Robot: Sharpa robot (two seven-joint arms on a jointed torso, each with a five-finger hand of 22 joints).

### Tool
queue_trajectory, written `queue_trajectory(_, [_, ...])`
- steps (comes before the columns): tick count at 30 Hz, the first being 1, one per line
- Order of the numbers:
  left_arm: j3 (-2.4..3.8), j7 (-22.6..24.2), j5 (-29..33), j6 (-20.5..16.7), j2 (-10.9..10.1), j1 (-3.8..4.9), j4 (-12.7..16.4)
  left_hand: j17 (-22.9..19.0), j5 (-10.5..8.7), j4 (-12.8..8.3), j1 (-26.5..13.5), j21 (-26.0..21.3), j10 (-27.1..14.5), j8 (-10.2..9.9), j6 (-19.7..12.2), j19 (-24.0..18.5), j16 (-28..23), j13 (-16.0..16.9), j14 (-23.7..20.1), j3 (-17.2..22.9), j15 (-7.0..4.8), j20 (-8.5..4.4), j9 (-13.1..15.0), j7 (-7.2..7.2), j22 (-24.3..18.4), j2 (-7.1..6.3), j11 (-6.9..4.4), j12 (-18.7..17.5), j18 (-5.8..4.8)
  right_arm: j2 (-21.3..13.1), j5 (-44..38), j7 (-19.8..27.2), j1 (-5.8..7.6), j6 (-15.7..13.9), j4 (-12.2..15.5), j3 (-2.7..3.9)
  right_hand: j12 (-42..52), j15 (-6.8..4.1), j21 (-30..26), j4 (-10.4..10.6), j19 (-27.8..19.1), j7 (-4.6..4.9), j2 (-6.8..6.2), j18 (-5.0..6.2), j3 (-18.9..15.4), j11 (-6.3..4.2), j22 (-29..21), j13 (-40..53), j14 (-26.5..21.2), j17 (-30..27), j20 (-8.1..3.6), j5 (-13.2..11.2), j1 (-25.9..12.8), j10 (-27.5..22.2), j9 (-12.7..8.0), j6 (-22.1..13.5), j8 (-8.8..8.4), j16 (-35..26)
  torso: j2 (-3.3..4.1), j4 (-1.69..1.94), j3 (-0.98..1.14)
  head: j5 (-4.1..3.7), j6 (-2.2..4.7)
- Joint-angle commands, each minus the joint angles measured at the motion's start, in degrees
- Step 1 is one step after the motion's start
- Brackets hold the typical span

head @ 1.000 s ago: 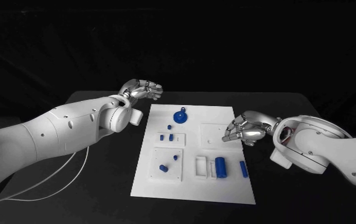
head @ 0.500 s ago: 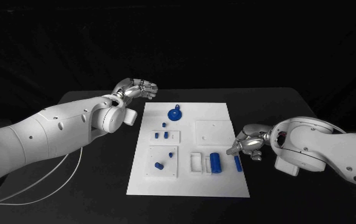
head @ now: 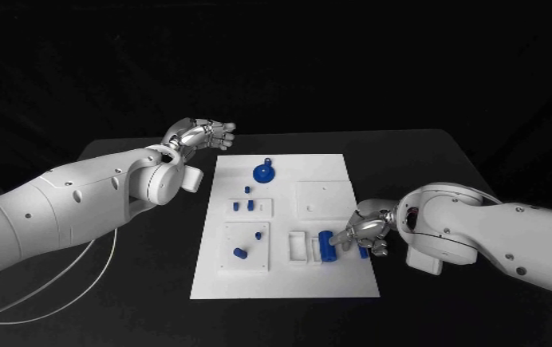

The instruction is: Assemble the parts on the task board

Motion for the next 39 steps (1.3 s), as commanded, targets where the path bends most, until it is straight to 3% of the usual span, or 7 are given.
queue_trajectory(1, [0.04,1.07,0.80,0.83,-0.05,0.03,0.32,0.30,-0.31,0.00,-1.04,-0.33,-0.46,-0.09,-0.38,-0.16,-0.46,-0.11,-0.23,-1.03,0.28,-0.01,-0.07,-0.05,0.04,0.07,0.04,-0.07,0.67,0.85,-0.06,-0.06,-0.34,-0.02,-0.29,-0.15,-0.38,0.09,0.39,-0.60,0.70,0.12,0.53,1.53,-1.67,-0.08,1.05,0.30,0.03,0.28,-1.68,-0.31,-0.83,0.40,0.11,-0.48,-0.48,0.21,0.06,0.02,0.04,-0.03,-0.17])
queue_trajectory(17, [0.04,1.17,0.87,0.90,-0.23,0.03,0.55,0.65,-0.30,0.11,-2.12,-0.73,-0.58,-0.15,-0.54,-0.12,-0.82,-0.20,-0.29,-1.93,0.31,0.00,-0.13,-0.03,0.05,0.26,0.05,-0.08,0.78,4.62,-2.77,0.70,-2.32,-1.96,-2.35,-0.29,-0.70,0.06,0.71,-2.26,0.30,0.11,1.99,1.53,-3.44,-0.12,0.91,0.96,0.06,0.75,-1.91,-0.24,-0.22,0.49,0.26,-0.34,-0.85,-0.03,0.05,-0.07,0.09,0.37,-0.58])
queue_trajectory(23, [0.04,1.12,0.87,0.94,-0.25,0.03,0.49,0.70,-0.28,0.03,-2.06,-0.78,-0.59,-0.15,-0.56,-0.11,-0.86,-0.22,-0.29,-1.96,0.30,-0.01,-0.13,-0.04,0.06,0.35,0.05,-0.07,0.81,4.85,-2.77,1.10,-2.41,-2.58,-2.35,-0.30,-0.95,0.14,0.87,-3.23,0.31,0.18,3.49,1.53,-2.10,-0.05,0.82,1.26,0.24,0.86,-1.78,0.25,1.69,0.65,0.22,-0.18,-1.11,-0.28,0.03,-0.07,0.07,0.49,-0.64])
queue_trajectory(27, [0.04,1.12,0.87,0.98,-0.22,0.03,0.49,0.73,-0.26,-0.03,-2.01,-0.80,-0.59,-0.15,-0.57,-0.10,-0.88,-0.22,-0.29,-1.98,0.30,-0.01,-0.14,-0.04,0.06,0.38,0.05,-0.07,0.82,4.70,-2.76,1.10,-2.41,-3.31,-2.34,-0.30,-1.25,0.10,0.99,-2.87,0.42,0.12,3.80,1.53,0.99,-0.12,0.69,1.55,0.49,0.98,-1.47,-0.13,3.20,0.94,0.25,0.56,-1.14,-0.55,0.02,-0.07,0.03,0.51,-0.64])
queue_trajectory(29, [0.04,1.10,0.87,0.99,-0.23,0.03,0.48,0.75,-0.26,-0.06,-1.99,-0.81,-0.59,-0.15,-0.57,-0.09,-0.89,-0.22,-0.28,-1.98,0.30,-0.01,-0.14,-0.04,0.07,0.40,0.05,-0.07,0.82,4.53,-2.73,1.18,-2.40,-3.68,-2.21,-0.30,-1.47,-0.02,1.11,-1.65,0.66,-0.01,2.71,1.53,5.17,-0.25,0.60,1.73,0.62,1.11,-1.38,-0.31,4.33,1.18,0.39,1.12,-1.06,-0.69,0.03,-0.04,0.03,0.56,-0.65])
queue_trajectory(31, [0.03,1.09,0.87,1.00,-0.23,0.03,0.43,0.76,-0.25,-0.08,-1.97,-0.82,-0.59,-0.15,-0.57,-0.09,-0.90,-0.23,-0.28,-1.99,0.29,-0.01,-0.14,-0.04,0.07,0.42,0.05,-0.06,0.83,4.35,-2.65,1.19,-2.40,-3.83,-2.03,-0.30,-1.56,-0.03,1.31,-1.00,0.83,-0.08,2.36,1.53,7.12,-0.23,0.61,1.88,0.73,1.20,-1.21,-0.32,4.44,1.40,0.49,1.40,-1.04,-0.75,0.03,-0.03,0.03,0.59,-0.66])
queue_trajectory(39, [0.03,0.94,0.87,1.05,-0.21,0.03,0.37,0.80,-0.24,-0.15,-1.93,-0.85,-0.60,-0.15,-0.58,-0.08,-0.94,-0.23,-0.28,-2.02,0.30,-0.01,-0.14,-0.04,0.09,0.47,0.05,-0.06,0.83,3.26,-0.95,1.35,-2.31,-4.50,-0.49,-0.27,-1.69,-0.10,1.66,-0.48,0.98,-0.15,2.03,1.53,8.70,-0.35,0.69,2.16,0.88,1.36,-1.01,-0.30,3.96,1.74,0.73,1.94,-0.91,-0.86,0.02,-0.03,0.00,0.81,-0.60])
